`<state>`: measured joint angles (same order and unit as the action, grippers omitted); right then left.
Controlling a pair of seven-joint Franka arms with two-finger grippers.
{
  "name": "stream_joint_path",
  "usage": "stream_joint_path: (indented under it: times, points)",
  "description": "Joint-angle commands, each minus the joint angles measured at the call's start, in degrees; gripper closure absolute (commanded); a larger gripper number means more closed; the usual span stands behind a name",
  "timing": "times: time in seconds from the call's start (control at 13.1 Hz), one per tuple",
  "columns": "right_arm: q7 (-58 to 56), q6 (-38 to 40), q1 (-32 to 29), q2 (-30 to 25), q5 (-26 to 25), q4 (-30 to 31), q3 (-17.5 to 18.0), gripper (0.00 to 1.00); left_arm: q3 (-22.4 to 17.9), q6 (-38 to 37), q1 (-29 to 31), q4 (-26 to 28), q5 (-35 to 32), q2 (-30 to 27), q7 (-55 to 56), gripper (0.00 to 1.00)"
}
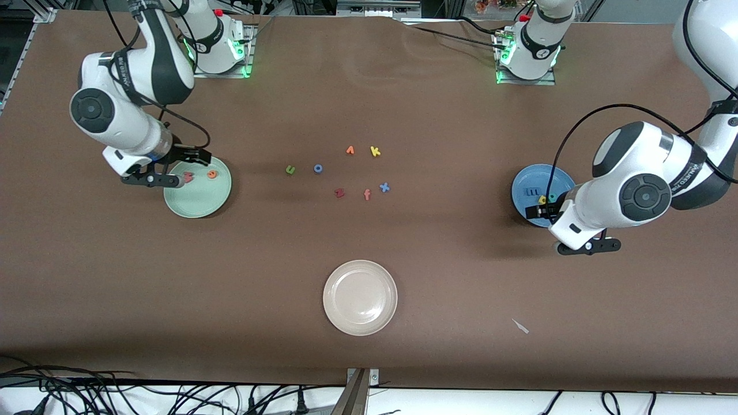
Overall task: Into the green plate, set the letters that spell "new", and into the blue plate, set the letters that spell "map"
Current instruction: 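Reach the green n with the right gripper while the left gripper releases the m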
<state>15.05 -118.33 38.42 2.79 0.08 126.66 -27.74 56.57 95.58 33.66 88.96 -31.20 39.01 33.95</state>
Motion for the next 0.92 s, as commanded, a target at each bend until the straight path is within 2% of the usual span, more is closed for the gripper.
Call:
stream_joint_path:
  times: [0.0,0.15,0.31,0.53,0.84]
  points:
    - [9.43,1.00,-0.10,-0.59,0.97,-0.36,4.78,0.02,-6.71,-4.85,-9.80,-7.55,-0.18,0.71,1.47,0.00]
    - [16.29,-1.01,-0.10,-0.33,0.97,-0.10,8.65,0.03,-13.47,-8.20,-16.93,-11.86,0.17,0.81,1.21,0.00]
    - [23.15,-4.96,-0.10,0.46,0.97,0.95,11.20,0.03,-19.01,-10.14,-21.33,-15.99,4.37,0.46,-0.71,0.00]
    - [31.15,-12.78,-0.10,2.30,0.97,4.11,14.46,0.04,-32.71,-16.63,-29.95,-24.60,11.74,-0.16,-10.62,0.00]
    - [37.75,-24.13,0.07,8.18,0.97,6.49,17.45,0.04,-40.02,-18.85,-30.14,-24.81,21.85,-6.56,-20.75,0.00]
